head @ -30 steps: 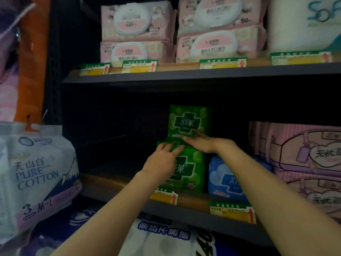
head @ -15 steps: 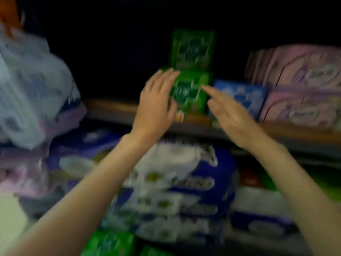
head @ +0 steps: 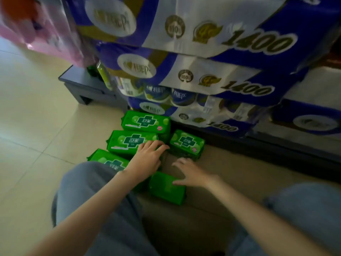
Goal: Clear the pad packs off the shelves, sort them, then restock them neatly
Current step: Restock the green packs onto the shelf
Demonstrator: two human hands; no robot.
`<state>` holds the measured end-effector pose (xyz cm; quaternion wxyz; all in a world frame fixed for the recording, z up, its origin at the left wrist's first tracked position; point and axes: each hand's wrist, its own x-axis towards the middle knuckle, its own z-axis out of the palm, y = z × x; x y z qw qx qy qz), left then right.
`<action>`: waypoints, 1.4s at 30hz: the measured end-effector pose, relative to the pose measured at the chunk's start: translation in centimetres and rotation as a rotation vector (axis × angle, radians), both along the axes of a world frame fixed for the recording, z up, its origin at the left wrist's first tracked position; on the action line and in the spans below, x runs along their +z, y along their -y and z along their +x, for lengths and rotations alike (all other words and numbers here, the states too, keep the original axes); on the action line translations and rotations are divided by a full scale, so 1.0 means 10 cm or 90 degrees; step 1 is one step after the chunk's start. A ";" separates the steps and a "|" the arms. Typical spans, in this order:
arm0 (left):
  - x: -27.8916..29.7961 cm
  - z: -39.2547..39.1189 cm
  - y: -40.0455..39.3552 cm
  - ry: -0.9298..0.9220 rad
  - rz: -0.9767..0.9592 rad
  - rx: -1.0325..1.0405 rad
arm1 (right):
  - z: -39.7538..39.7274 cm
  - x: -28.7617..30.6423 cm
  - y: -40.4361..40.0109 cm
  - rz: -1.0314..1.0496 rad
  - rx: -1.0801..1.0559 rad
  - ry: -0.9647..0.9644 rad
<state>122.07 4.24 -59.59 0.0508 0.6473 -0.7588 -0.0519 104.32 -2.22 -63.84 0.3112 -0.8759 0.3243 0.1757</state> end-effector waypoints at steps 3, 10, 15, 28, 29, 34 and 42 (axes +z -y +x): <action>-0.12 0.06 -0.08 0.001 0.079 0.031 | 0.24 -0.41 -0.31 -0.014 0.077 -0.133; -0.28 0.19 -0.07 -0.031 0.209 -0.018 | 0.22 -0.59 -0.25 0.062 -0.072 -0.129; -0.45 0.00 0.08 0.014 0.341 -0.114 | -0.23 -0.01 0.39 0.189 -0.080 -0.012; -0.49 0.00 0.22 -0.038 0.233 0.007 | -0.14 -0.25 1.12 0.155 -0.297 0.052; -0.49 0.02 0.21 -0.055 0.235 0.017 | -0.12 -0.34 1.16 0.087 -0.270 -0.011; -0.47 0.02 0.17 -0.079 0.238 0.014 | 0.02 -0.69 1.01 -0.039 -0.226 -0.152; -0.49 0.00 0.16 -0.062 0.249 -0.017 | -0.30 -0.67 0.81 -0.226 -0.193 -0.207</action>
